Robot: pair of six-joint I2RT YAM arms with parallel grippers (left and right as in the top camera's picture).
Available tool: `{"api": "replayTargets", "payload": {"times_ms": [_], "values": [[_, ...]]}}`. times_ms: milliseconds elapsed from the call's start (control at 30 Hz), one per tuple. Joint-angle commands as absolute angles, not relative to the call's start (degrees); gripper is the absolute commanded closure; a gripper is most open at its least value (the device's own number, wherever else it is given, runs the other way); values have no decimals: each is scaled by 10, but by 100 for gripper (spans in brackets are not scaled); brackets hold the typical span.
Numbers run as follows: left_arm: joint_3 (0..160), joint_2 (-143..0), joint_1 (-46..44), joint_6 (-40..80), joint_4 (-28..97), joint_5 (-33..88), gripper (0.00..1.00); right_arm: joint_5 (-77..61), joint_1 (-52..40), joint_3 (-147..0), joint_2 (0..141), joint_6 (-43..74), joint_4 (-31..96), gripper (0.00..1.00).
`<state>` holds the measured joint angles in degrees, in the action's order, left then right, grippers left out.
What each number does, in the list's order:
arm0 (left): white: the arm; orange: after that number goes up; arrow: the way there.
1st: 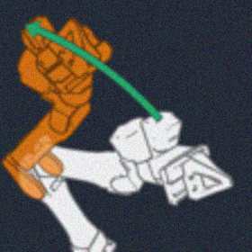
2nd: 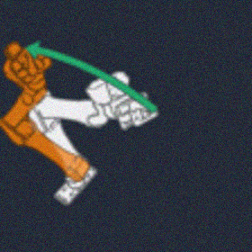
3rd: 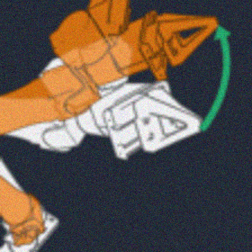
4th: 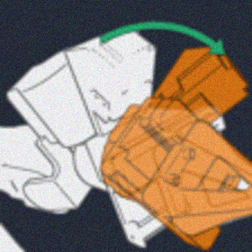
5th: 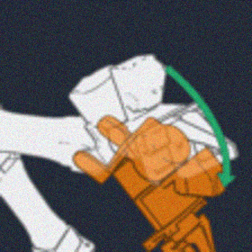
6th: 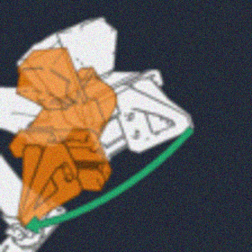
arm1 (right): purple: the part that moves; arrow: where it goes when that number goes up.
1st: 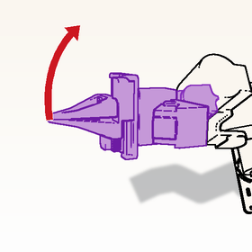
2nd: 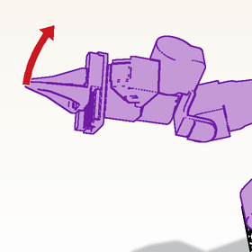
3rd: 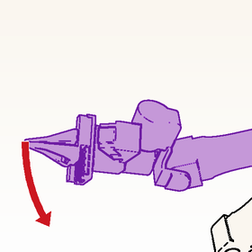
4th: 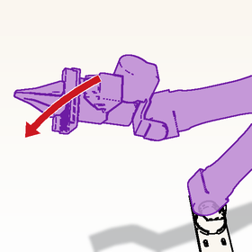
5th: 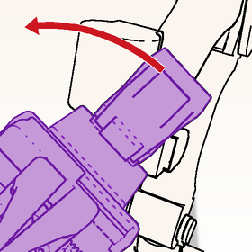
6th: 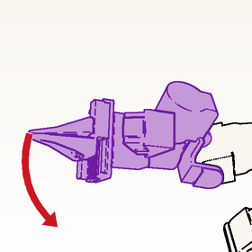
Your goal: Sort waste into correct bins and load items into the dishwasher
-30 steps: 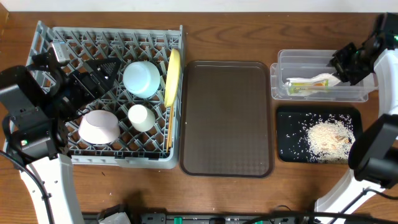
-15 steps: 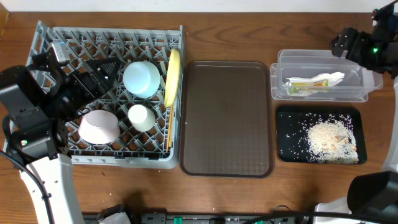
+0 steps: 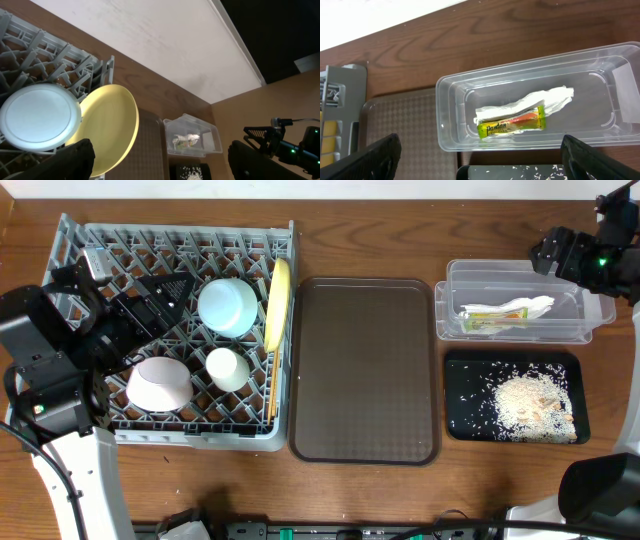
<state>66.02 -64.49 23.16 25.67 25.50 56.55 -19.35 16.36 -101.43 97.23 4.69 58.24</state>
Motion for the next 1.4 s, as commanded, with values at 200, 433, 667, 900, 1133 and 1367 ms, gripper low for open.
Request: {"api": "replayTargets", "payload": {"times_ms": [200,433,667,900,1133,1367], "values": [[665,-644,234,254,254,562,12,-187,164,-1016,953,35,595,1],[665,-644,234,253,254,562,12,-178,151,-1016,809,-43,583,1],[665,-644,234,254,254,562,12,-156,123,-1014,675,-106,535,1],[665,-644,234,253,254,562,12,-133,112,-956,568,-106,480,1],[665,-644,234,253,254,562,12,-140,90,-713,419,-106,273,1],[665,-644,234,253,254,562,12,-140,66,-440,264,-106,127,1]]}}
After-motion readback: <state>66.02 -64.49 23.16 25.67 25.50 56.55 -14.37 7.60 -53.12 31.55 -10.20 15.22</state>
